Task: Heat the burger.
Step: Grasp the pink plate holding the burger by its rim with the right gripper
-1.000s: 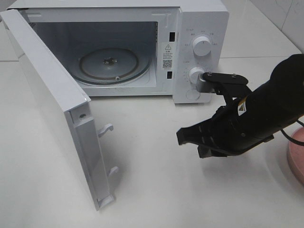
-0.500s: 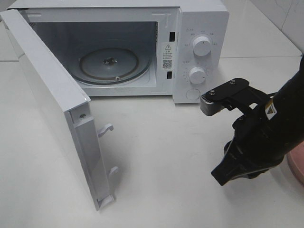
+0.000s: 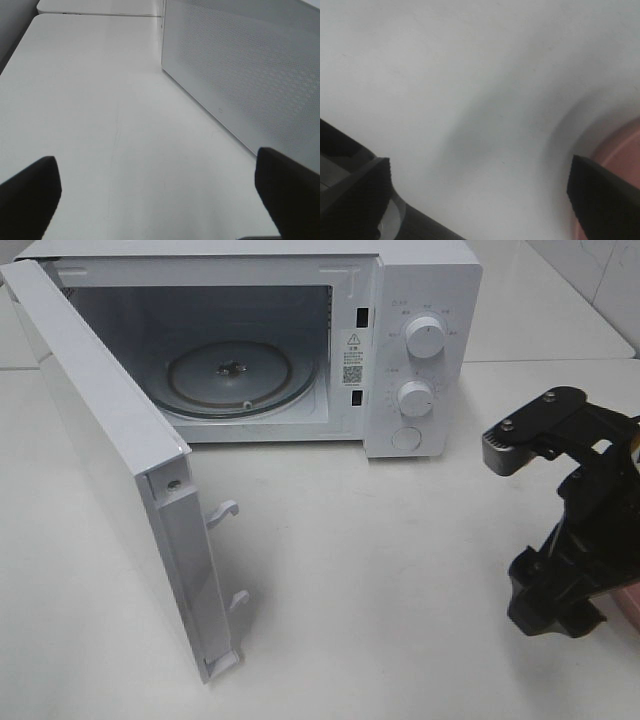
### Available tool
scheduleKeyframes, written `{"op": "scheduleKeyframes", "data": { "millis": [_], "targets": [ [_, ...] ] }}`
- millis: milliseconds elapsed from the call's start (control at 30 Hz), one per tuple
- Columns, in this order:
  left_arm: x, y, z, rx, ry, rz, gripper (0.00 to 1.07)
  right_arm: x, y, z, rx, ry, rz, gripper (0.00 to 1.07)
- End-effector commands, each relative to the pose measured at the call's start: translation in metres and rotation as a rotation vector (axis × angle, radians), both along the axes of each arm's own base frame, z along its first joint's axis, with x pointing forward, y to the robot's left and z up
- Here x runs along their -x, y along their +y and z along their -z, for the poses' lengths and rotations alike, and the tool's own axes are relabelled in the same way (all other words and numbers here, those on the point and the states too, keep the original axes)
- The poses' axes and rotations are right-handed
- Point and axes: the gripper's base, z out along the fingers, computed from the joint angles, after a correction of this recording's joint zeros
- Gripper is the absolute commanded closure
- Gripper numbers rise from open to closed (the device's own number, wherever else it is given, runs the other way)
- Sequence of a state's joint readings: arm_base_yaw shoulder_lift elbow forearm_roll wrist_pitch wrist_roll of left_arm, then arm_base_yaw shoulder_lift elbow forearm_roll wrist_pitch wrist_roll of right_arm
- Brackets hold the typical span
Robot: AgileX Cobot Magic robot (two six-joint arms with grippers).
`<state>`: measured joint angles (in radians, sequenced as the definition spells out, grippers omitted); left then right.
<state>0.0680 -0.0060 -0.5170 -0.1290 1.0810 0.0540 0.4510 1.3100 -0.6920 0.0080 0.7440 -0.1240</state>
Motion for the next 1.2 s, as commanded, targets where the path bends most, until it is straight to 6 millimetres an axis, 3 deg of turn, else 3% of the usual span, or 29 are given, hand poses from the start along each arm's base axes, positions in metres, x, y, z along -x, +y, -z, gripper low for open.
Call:
{"op": "scheduleKeyframes", "data": {
  "millis": [33,233,533,1200],
  "targets": [
    [0.002,0.0,0.0,0.003,-0.029,0.0,0.09,-0.004,-0.02,-0.001,0.064,0.006,0.064,0.13],
    [0.002,0.0,0.0,0.003,-0.029,0.0,0.09,-0.012,-0.05,-0.001,0.116,0.002,0.224,0.15],
    [0.002,0.0,0.0,0.003,-0.029,0.0,0.09,-0.024,-0.075,0.001,0.084,-0.042,0.395,0.16],
    [0.002,-0.001,0.0,0.004,-0.029,0.0,0.09,-0.054,-0.08,0.055,0.111,0.022,0.518,0.19]
  ]
}}
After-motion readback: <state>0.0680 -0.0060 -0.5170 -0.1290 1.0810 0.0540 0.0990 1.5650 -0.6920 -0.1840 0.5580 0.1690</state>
